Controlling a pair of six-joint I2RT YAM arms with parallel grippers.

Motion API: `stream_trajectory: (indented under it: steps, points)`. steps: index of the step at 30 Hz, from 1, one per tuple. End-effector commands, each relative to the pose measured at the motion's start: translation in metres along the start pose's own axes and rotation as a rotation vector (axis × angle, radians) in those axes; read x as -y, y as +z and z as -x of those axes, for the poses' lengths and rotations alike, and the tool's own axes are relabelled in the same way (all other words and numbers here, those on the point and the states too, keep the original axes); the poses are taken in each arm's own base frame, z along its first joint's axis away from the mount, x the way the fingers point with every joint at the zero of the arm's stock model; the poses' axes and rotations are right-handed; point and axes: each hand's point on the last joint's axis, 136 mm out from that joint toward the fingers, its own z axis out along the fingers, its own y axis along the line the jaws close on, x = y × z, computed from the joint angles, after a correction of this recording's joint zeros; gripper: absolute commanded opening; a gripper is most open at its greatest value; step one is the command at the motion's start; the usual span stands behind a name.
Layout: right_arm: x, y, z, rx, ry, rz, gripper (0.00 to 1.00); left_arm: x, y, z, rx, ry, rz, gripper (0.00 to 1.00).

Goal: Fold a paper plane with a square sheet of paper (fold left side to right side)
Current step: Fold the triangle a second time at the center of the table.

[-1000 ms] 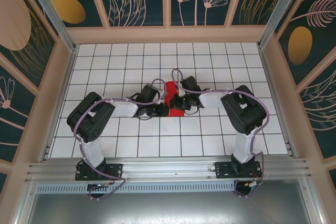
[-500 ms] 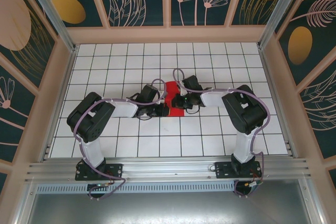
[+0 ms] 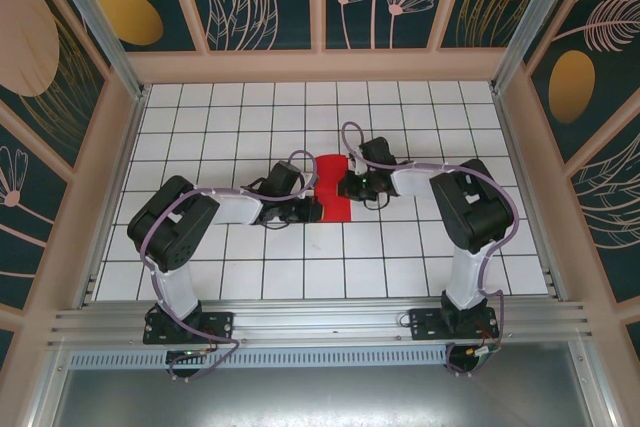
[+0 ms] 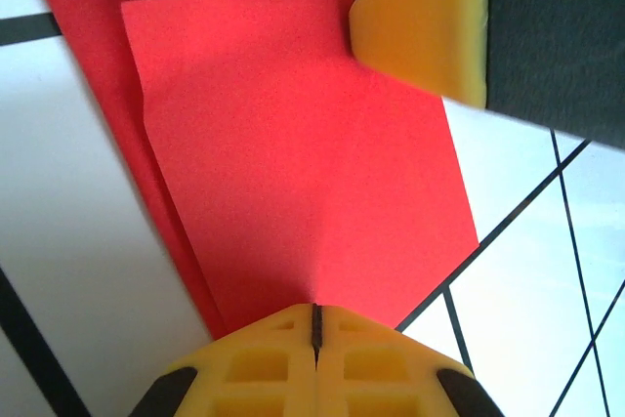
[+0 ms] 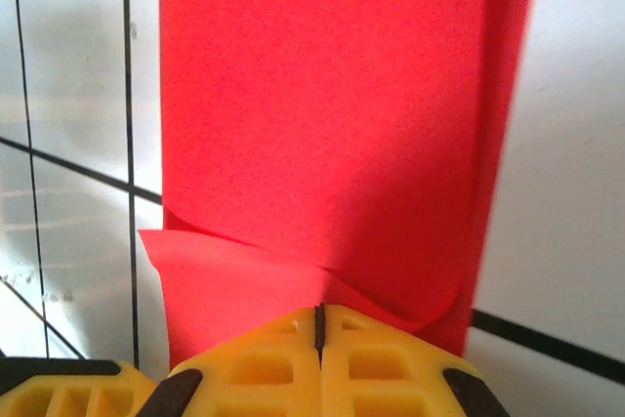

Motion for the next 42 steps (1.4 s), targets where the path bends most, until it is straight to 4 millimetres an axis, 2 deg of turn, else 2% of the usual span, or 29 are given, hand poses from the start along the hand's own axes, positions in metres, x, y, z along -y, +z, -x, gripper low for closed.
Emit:
stream_trajectory:
  steps: [1, 10, 12, 15, 18, 23, 25, 32, 38, 42]
  points:
    - [0.019, -0.002, 0.009, 0.015, 0.007, -0.064, 0.0, -0.025, 0.002, -0.032, -0.092, -0.049, 0.074, 0.0]
    - [0.036, -0.013, 0.03, 0.058, 0.032, -0.083, 0.0, -0.021, 0.001, -0.029, -0.081, -0.046, 0.058, 0.0]
    - [0.03, -0.02, 0.036, 0.077, 0.022, -0.074, 0.0, -0.019, 0.001, -0.028, -0.079, -0.045, 0.053, 0.0]
    - [0.01, -0.036, 0.04, 0.116, -0.01, -0.039, 0.0, -0.014, -0.001, -0.023, -0.065, -0.041, 0.034, 0.0]
    - [-0.011, -0.045, 0.031, 0.121, -0.024, 0.026, 0.0, -0.009, -0.002, -0.019, -0.054, -0.038, 0.02, 0.0]
    - [-0.039, -0.027, 0.007, 0.057, -0.026, 0.119, 0.0, -0.006, -0.004, -0.017, -0.05, -0.028, 0.016, 0.0]
    - [-0.041, -0.016, 0.002, 0.032, -0.021, 0.125, 0.0, -0.005, -0.004, -0.015, -0.046, -0.025, 0.014, 0.0]
    - [-0.025, 0.007, -0.001, -0.021, 0.014, 0.071, 0.0, 0.008, -0.008, -0.004, -0.031, -0.012, -0.025, 0.01]
    - [-0.008, 0.01, -0.013, -0.06, 0.043, 0.012, 0.0, 0.037, -0.022, 0.018, 0.02, 0.024, -0.098, 0.05]
    - [-0.006, 0.011, -0.016, -0.071, 0.046, 0.006, 0.0, 0.043, -0.016, 0.023, 0.006, 0.03, -0.126, 0.04]
